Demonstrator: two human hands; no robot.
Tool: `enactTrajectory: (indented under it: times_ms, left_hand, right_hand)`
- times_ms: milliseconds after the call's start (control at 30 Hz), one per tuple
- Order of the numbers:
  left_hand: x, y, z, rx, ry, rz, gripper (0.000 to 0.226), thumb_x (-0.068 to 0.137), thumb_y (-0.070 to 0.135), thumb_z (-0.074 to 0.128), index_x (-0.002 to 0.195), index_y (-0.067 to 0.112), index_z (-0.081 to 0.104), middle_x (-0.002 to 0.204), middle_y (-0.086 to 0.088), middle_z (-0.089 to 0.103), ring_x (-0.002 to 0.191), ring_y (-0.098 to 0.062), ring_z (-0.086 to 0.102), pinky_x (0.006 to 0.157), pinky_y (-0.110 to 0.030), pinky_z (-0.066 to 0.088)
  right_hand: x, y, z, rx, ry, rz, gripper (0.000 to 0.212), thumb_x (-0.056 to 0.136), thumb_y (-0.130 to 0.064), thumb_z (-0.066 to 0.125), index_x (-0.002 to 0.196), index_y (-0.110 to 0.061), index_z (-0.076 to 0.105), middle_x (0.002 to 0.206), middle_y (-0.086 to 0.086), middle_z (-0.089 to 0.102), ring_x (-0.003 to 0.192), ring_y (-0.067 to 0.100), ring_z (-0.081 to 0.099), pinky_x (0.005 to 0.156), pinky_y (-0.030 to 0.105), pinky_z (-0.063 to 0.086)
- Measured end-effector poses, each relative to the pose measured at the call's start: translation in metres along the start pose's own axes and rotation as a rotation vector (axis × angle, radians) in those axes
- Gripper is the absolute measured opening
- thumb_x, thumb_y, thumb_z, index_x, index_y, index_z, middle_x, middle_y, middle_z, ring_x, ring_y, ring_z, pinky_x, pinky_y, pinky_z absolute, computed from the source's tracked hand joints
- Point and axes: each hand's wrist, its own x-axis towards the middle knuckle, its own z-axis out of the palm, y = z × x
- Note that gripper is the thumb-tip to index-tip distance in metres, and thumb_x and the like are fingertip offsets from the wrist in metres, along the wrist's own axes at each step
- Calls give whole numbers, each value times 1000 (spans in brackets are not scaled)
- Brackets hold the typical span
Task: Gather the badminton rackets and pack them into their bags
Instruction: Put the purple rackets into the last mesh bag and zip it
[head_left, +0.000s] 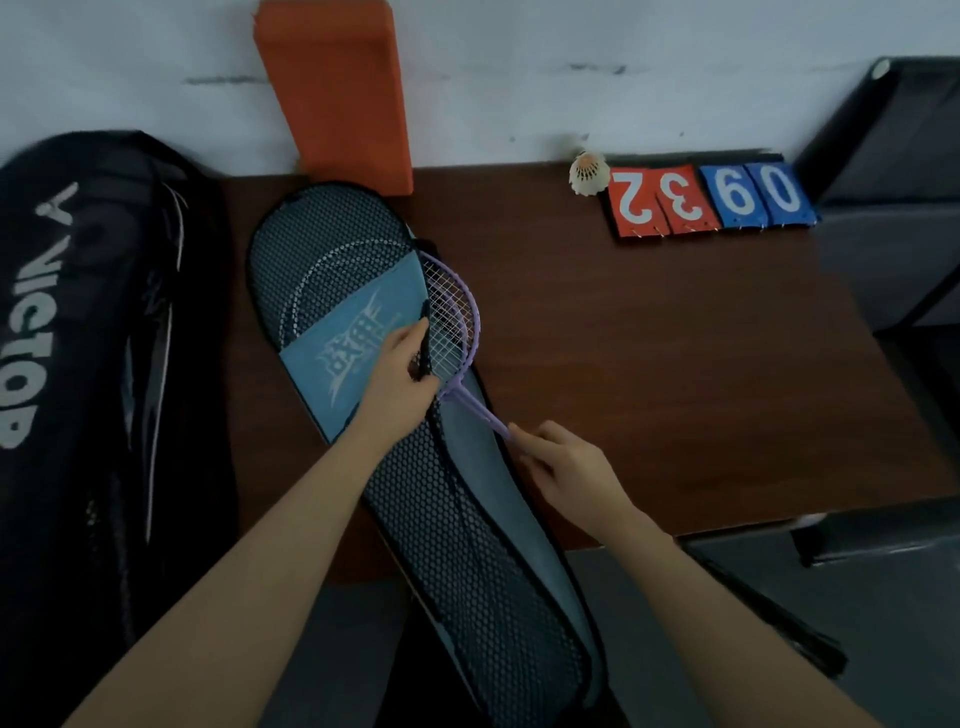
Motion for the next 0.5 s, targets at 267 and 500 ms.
enactTrajectory:
  times_ms: [267,500]
  left_hand:
    - [22,-9,-20,73,103,-4,61,89,-3,46,145,11,27,145,-7,29,128,-9,29,104,-15,19]
    - [6,-17,-19,63,-12,-7,64,86,-7,48,144,13,31,140,-2,33,129,-12,33,107,-18,22]
  right_hand:
    - [6,1,-17,31,-45,-77,41,86,-6,52,127,-11,57,88,1,58,64,10,50,56,33,51]
    - [8,5,-16,46,-73,-44,43,85,-4,59,127,-15,57,88,-3,57,67,11,53,58,29,49]
